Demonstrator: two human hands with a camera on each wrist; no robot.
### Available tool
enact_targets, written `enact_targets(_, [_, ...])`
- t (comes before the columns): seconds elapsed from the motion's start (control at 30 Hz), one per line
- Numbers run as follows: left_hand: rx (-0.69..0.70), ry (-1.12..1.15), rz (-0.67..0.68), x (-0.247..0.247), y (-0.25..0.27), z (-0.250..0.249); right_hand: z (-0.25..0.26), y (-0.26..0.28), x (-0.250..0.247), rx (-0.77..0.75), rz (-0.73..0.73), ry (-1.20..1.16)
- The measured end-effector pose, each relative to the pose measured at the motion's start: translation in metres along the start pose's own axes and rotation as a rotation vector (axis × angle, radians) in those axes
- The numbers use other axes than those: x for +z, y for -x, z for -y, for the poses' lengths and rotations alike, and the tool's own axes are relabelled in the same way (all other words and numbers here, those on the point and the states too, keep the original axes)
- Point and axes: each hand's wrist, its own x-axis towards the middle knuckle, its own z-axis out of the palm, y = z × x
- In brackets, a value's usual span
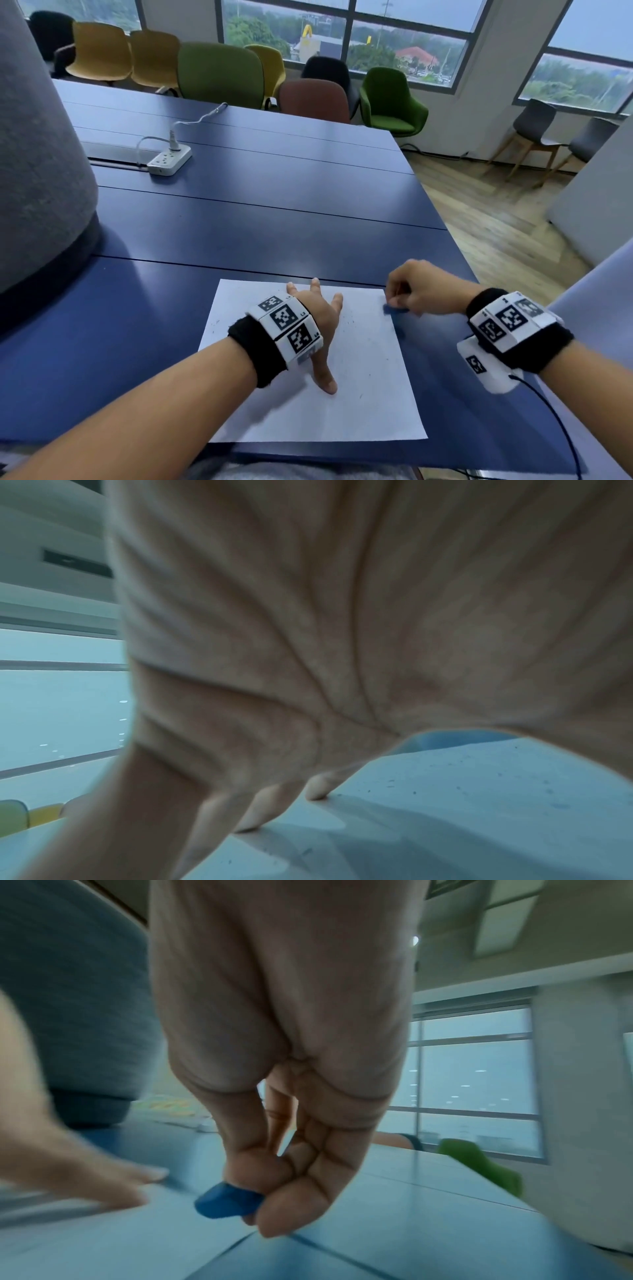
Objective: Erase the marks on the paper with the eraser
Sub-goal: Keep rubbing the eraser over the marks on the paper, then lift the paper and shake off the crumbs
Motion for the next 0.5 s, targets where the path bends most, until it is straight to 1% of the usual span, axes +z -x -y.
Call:
enact_targets(0.07, [0.012, 0.006, -0.009, -0.001, 0.002, 0.002, -0.020, -0.009, -0.015, 0.112, -0.082, -0.058])
enact_targets(0.13, [0.026, 0.019, -0.023, 0.000, 0.002, 0.003, -0.036, -0.015, -0.021, 0.195, -0.094, -0.071])
enact_targets(0.2, [0.034, 0.024, -0.037, 0.001, 0.001, 0.005, -0.045, -0.019, -0.019, 0.248, -0.061, -0.068])
enact_targets(0.3, [0.049, 0.009, -0.070, 0.002, 0.003, 0.009, -0.044, -0.020, -0.007, 0.317, 0.009, -0.034])
enact_targets(0.37, [0.063, -0.004, -0.103, 0.003, 0.003, 0.012, -0.037, -0.019, -0.004, 0.309, -0.031, 0.143])
enact_targets(0.4, [0.070, -0.004, -0.119, 0.003, 0.002, 0.014, -0.032, -0.018, -0.003, 0.277, -0.069, 0.239])
enact_targets(0.43, [0.077, 0.003, -0.131, 0.004, 0.000, 0.018, -0.026, -0.017, -0.001, 0.227, -0.092, 0.271])
enact_targets(0.5, [0.101, 0.023, -0.142, 0.002, -0.003, 0.024, -0.014, -0.018, 0.003, 0.112, -0.064, 0.216])
